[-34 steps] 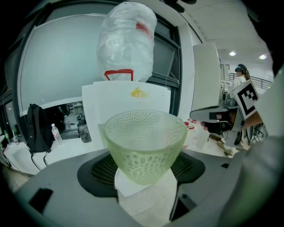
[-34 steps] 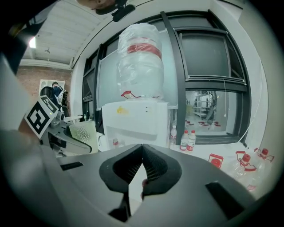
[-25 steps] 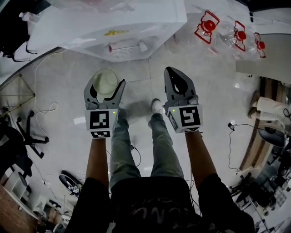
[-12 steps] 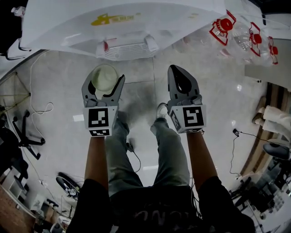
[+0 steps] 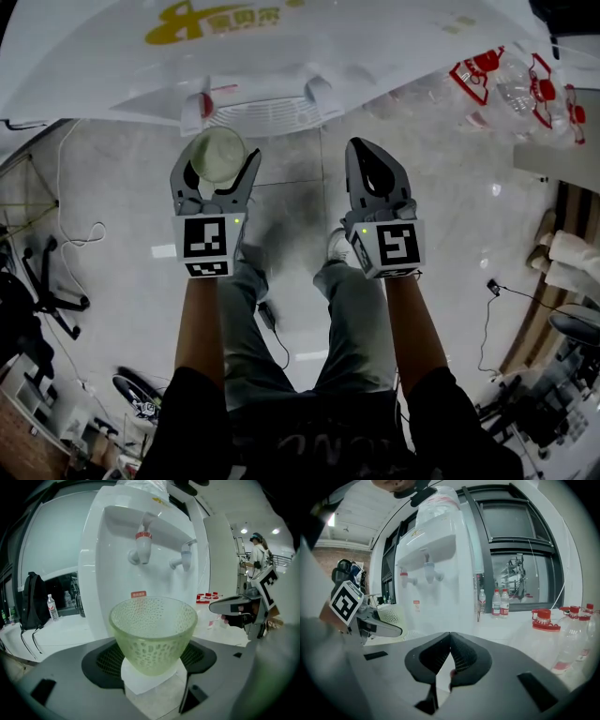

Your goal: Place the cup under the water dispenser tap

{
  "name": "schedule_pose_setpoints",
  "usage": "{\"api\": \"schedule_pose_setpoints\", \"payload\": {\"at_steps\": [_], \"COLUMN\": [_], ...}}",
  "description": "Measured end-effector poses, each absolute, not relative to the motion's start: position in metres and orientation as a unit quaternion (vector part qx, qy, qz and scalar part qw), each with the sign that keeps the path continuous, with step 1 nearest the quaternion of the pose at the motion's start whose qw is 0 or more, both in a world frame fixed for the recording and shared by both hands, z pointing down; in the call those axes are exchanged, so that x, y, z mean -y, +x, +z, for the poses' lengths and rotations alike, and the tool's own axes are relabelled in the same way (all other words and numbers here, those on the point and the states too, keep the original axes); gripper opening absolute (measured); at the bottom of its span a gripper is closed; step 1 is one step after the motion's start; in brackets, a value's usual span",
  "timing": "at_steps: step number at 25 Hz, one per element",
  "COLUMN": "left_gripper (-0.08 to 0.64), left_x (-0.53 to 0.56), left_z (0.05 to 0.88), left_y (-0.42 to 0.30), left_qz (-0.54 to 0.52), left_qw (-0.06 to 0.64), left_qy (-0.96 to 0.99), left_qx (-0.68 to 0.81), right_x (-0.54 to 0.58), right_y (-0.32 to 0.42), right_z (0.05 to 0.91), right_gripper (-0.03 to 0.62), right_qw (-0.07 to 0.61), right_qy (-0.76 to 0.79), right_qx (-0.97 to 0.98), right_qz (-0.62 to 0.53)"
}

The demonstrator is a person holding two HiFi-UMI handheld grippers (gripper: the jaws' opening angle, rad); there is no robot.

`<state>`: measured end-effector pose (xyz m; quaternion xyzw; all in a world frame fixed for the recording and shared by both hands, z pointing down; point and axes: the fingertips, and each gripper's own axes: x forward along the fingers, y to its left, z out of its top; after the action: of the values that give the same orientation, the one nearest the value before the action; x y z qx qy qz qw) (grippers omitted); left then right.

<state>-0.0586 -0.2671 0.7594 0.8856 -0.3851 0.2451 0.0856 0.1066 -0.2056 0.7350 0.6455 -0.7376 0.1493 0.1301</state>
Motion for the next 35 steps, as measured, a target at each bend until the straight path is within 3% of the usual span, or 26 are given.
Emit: {"api": "schedule_pose_setpoints", "payload": {"at_steps": [35], "left_gripper": [0.37], "left_x": [0.311], "left_z": [0.783], "left_y": [-0.041], "left_qz": [0.237], "left_qw": [0.08], "left_qy": [0.882], "left_qx": [0.399], "right_x": [0.22], "right_y": [0.106], "right_z": [0.778], "right_gripper": [0.015], "right_qw": [0.151], "right_qy": [0.624], "right_qx": [0.749], "right_qz": [0.161]}}
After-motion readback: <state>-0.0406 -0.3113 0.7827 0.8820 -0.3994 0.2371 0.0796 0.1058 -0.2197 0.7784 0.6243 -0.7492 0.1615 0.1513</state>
